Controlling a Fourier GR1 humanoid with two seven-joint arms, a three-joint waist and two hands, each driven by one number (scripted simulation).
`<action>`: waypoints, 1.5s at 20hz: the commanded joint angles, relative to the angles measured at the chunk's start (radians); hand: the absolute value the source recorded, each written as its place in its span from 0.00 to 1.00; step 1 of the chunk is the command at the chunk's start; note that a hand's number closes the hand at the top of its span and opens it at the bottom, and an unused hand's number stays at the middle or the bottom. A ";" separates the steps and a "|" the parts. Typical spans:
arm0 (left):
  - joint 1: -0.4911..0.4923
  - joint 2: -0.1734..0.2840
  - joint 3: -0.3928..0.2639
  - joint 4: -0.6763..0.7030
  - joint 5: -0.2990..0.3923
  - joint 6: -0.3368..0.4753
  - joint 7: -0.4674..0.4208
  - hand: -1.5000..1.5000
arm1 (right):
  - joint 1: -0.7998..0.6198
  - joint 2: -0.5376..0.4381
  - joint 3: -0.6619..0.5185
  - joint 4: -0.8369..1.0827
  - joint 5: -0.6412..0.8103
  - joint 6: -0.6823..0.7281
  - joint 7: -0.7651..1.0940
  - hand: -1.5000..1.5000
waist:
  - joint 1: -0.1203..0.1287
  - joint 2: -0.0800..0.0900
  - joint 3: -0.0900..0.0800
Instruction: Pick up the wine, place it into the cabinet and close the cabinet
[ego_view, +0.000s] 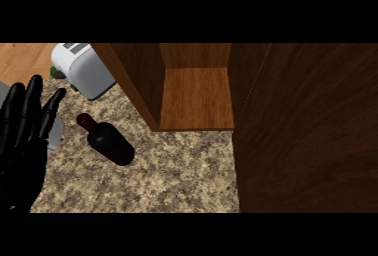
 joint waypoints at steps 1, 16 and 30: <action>0.014 -0.038 -0.097 -0.011 -0.074 0.013 0.007 0.00 | 0.063 0.012 -0.002 0.010 -0.029 0.030 -0.064 0.00 | 0.003 0.004 -0.026; 0.059 -0.114 -0.363 -0.131 0.150 0.116 0.334 0.00 | 0.266 -0.089 0.043 -0.285 -0.306 0.228 0.206 0.00 | 0.004 0.002 -0.026; -0.068 -0.114 -0.367 -0.236 0.077 0.280 0.529 0.00 | 0.190 -0.049 0.049 -0.427 -0.304 0.168 0.421 0.00 | 0.002 0.003 -0.026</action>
